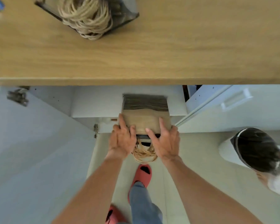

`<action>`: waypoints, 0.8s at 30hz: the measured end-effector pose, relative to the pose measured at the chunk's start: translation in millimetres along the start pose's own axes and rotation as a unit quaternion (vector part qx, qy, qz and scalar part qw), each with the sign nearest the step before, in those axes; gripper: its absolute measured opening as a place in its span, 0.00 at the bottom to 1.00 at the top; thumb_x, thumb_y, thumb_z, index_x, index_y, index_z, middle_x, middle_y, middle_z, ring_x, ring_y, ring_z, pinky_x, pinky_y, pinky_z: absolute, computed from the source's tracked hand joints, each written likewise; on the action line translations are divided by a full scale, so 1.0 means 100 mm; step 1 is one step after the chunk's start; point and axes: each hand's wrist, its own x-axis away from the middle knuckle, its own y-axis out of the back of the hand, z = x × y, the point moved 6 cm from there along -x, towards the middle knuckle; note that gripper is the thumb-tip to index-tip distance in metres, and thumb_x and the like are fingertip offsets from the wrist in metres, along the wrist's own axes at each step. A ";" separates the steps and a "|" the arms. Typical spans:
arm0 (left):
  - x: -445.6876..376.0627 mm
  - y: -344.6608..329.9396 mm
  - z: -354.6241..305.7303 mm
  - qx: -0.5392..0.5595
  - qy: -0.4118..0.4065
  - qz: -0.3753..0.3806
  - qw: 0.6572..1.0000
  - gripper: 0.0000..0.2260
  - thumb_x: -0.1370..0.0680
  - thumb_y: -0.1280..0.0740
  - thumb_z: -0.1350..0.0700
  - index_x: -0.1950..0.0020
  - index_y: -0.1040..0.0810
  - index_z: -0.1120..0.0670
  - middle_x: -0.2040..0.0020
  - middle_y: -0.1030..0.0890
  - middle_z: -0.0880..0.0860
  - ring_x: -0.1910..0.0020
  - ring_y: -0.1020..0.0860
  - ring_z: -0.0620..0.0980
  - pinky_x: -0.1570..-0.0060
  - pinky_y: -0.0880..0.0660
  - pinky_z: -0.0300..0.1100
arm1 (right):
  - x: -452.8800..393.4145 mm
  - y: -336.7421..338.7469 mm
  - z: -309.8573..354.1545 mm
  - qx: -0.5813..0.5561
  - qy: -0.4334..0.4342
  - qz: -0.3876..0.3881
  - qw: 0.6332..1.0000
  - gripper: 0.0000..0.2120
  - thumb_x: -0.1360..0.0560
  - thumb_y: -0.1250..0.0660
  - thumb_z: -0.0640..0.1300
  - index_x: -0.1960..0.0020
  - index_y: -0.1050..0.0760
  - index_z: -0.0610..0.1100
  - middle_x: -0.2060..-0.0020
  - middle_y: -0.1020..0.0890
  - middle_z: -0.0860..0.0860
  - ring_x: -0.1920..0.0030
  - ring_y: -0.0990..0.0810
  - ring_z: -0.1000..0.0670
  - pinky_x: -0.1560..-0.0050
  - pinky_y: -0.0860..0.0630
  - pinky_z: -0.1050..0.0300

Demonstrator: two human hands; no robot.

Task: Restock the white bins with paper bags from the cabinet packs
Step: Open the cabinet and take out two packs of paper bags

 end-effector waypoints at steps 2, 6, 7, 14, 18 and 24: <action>0.54 0.16 0.08 -0.028 -0.002 0.018 0.999 0.28 0.20 0.58 0.47 0.21 0.44 0.55 0.25 0.41 0.62 0.42 0.28 0.59 0.44 0.28 0.49 | 0.53 0.20 0.03 -0.001 -0.014 0.019 1.000 0.37 0.26 0.40 0.71 0.23 0.38 0.54 0.41 0.27 0.37 0.43 0.28 0.38 0.39 0.30 0.46; 1.53 0.56 0.18 -0.082 -0.027 0.034 0.996 0.29 0.20 0.61 0.47 0.22 0.40 0.56 0.24 0.41 0.61 0.40 0.29 0.57 0.42 0.28 0.44 | 1.45 0.61 0.10 0.002 -0.039 0.035 0.999 0.36 0.25 0.39 0.70 0.22 0.39 0.55 0.37 0.30 0.36 0.39 0.29 0.37 0.34 0.32 0.45; 1.73 0.67 0.19 -0.077 -0.028 0.026 0.996 0.28 0.20 0.59 0.47 0.23 0.39 0.56 0.24 0.40 0.59 0.41 0.30 0.55 0.44 0.27 0.43 | 1.64 0.70 0.12 -0.008 -0.040 0.029 0.999 0.36 0.25 0.39 0.69 0.22 0.38 0.55 0.36 0.30 0.36 0.39 0.29 0.36 0.34 0.33 0.44; 2.71 1.29 0.25 -0.090 -0.060 -0.049 0.993 0.41 0.27 0.79 0.52 0.23 0.41 0.56 0.25 0.41 0.58 0.54 0.41 0.50 0.56 0.40 0.38 | 2.48 1.23 0.36 -0.098 0.022 -0.079 0.992 0.35 0.25 0.39 0.67 0.22 0.37 0.54 0.37 0.30 0.36 0.35 0.32 0.39 0.34 0.31 0.41; 2.94 1.67 0.18 0.048 -0.073 -0.122 0.989 0.28 0.17 0.65 0.55 0.29 0.31 0.60 0.27 0.35 0.68 0.54 0.32 0.58 0.57 0.32 0.47 | 2.61 1.50 0.50 -0.136 0.046 -0.139 0.980 0.35 0.25 0.41 0.70 0.22 0.39 0.57 0.37 0.32 0.40 0.38 0.32 0.41 0.36 0.30 0.43; 2.55 2.33 -0.13 0.210 -0.091 -0.196 0.953 0.25 0.19 0.40 0.51 0.23 0.41 0.52 0.42 0.26 0.67 0.50 0.25 0.61 0.52 0.26 0.54 | 2.16 2.14 0.73 -0.159 0.057 -0.213 0.962 0.35 0.26 0.37 0.65 0.23 0.35 0.52 0.38 0.30 0.39 0.38 0.31 0.41 0.35 0.30 0.42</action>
